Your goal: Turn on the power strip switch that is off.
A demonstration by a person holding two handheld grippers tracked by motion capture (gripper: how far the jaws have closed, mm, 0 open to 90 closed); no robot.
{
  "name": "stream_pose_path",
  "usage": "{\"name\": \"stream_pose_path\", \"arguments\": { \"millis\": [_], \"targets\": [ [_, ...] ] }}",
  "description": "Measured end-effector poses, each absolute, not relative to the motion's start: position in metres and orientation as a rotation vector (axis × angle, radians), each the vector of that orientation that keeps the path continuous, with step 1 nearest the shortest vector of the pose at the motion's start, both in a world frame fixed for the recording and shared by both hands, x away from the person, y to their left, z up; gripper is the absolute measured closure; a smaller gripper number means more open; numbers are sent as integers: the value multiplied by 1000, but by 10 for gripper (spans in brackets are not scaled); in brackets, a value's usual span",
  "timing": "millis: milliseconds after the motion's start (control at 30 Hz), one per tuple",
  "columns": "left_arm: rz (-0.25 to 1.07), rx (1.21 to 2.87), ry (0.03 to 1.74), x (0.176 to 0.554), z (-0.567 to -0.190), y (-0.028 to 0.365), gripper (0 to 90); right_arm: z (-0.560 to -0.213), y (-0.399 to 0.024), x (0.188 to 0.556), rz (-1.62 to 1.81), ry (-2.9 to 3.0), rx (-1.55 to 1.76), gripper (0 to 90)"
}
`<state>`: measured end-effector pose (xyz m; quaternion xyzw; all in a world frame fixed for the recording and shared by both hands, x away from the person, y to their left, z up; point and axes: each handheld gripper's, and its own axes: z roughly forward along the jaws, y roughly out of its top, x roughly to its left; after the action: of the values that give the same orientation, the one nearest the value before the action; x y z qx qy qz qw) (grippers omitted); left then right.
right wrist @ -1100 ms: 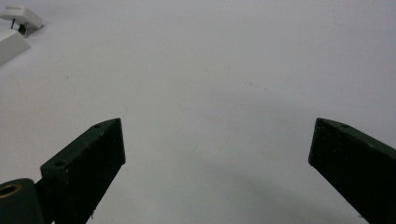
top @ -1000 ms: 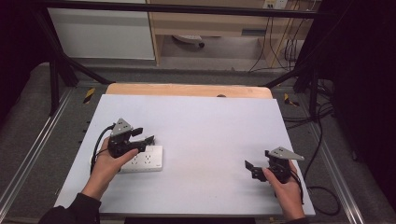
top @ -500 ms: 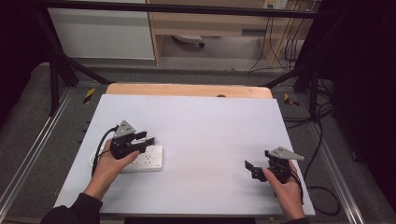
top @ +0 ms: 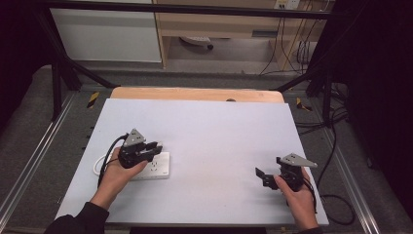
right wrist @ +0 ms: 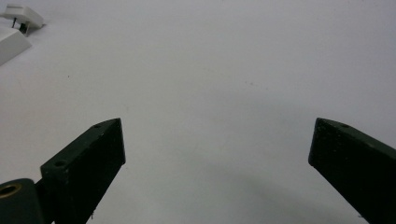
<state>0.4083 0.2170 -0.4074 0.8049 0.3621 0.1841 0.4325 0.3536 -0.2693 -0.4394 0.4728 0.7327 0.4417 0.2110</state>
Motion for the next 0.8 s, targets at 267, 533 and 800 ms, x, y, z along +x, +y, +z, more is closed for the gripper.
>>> {"name": "stream_pose_path", "arguments": {
  "millis": [267,533,800],
  "targets": [
    [444,2024,899,409,-412,216,779,-439,-269,354,1229,2035,1314,42],
    [433,2037,915,410,-416,218,848,-439,-269,354,1226,2039,1310,42],
    [437,2053,941,411,-419,222,899,-439,-269,353,1223,2043,1310,42]
  ]
}}
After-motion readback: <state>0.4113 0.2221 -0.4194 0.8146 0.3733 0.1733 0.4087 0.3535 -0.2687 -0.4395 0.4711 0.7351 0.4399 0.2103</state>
